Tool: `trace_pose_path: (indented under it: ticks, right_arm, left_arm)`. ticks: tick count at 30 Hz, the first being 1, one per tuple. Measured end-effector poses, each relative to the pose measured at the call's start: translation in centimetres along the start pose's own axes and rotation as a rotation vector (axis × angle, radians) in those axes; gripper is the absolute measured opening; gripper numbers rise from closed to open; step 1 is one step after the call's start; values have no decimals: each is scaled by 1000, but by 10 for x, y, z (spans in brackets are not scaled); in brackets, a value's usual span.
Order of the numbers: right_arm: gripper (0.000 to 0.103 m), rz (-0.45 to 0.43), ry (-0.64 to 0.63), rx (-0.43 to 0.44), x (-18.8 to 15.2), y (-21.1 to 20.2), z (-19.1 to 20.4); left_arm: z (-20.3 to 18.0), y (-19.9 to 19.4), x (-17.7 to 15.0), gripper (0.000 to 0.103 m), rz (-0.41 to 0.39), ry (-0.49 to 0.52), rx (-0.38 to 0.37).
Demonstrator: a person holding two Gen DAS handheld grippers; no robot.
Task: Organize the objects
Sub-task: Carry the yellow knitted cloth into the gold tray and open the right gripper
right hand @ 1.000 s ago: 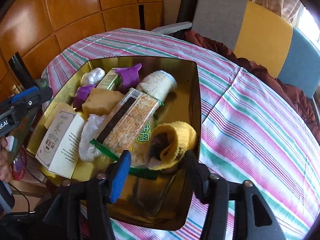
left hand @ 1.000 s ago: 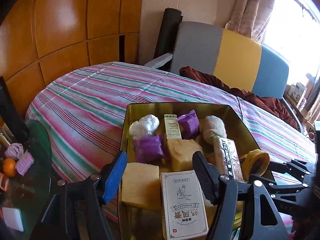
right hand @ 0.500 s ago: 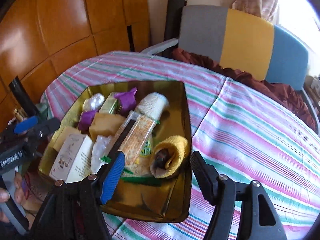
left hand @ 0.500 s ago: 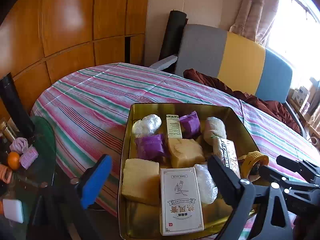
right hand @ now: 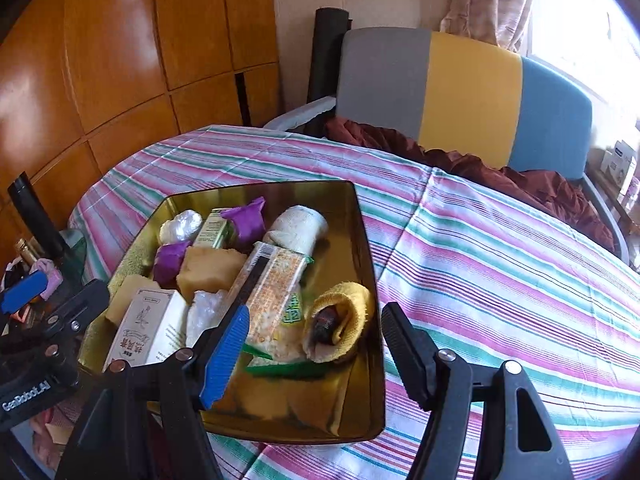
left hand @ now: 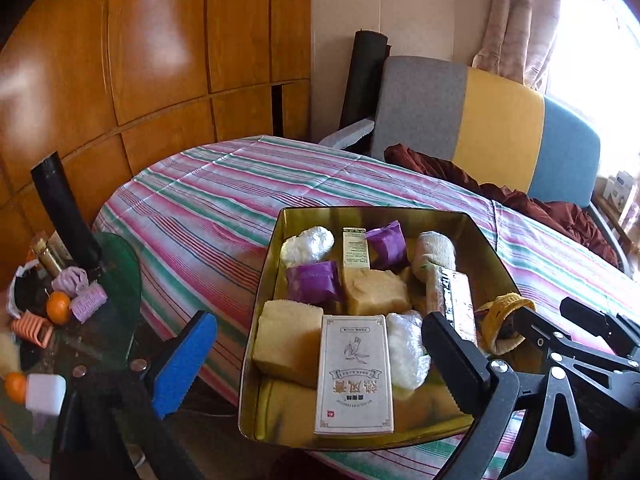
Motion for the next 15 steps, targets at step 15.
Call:
trace_pose_path:
  ticks: [15]
  right_arm:
    - [69,18,47,-29,-6,6,-10]
  left_arm:
    - [5,-4,-6,102,-34,-52,-14]
Point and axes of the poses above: each gripper's, at about its wrist camera, not at the fingertips, and y roughly the way its jaws point, z to its left, x to its top, the point moved 10 cm from there along y, roughly the way its jaws point, and after that the axes turned 10 degrees about -x, right-handed, at the moved point
